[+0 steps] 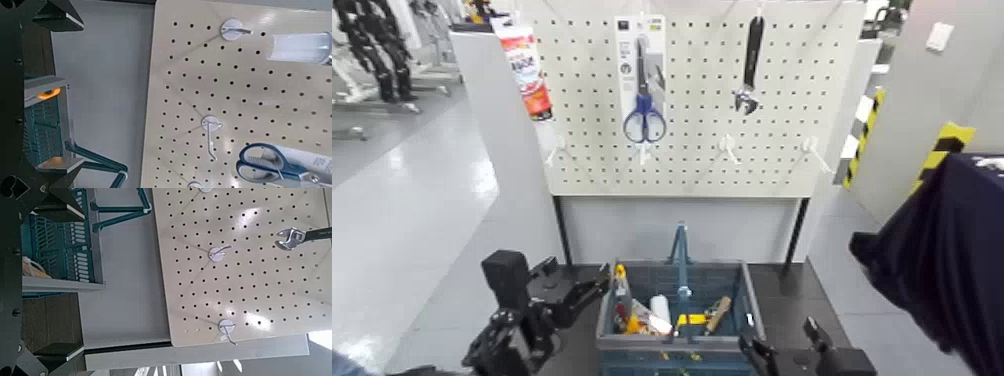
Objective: Put the red screwdriver into the crate.
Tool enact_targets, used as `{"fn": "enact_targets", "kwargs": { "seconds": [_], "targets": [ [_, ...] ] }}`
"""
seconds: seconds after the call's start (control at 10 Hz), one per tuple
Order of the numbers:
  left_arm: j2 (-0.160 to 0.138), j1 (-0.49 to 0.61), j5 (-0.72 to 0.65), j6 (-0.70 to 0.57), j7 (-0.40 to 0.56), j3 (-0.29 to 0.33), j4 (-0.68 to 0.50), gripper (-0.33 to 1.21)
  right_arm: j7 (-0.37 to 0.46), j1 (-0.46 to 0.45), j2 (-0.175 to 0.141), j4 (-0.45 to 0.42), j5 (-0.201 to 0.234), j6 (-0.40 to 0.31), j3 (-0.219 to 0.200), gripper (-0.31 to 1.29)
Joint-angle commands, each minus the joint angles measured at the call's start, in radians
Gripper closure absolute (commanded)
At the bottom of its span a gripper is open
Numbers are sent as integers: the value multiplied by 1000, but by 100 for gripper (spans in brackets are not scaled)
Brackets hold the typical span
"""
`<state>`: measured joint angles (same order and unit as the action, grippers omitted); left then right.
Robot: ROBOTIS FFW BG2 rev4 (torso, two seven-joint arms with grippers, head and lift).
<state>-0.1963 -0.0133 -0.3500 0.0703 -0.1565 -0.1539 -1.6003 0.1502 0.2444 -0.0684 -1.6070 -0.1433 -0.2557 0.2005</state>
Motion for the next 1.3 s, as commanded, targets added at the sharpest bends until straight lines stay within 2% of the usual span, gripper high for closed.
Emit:
{"fn": "enact_targets", "kwargs": {
  "seconds": [0.1, 0.3, 0.7, 1.3],
  "targets": [
    [12, 78, 98, -58, 28, 19, -59, 11, -1, 4, 1, -2, 2, -10, -6, 14],
    [15, 130, 152, -107, 72, 31, -86, 10, -1, 6, -1, -2, 2, -16, -7, 14],
    [29, 230, 172, -144, 121, 50, -119, 10, -8, 7, -4, -5, 10, -19, -10, 14],
    [51, 291, 206, -191, 153, 62, -135, 10, -9, 6, -5, -14, 33, -1, -10, 14]
  ]
}}
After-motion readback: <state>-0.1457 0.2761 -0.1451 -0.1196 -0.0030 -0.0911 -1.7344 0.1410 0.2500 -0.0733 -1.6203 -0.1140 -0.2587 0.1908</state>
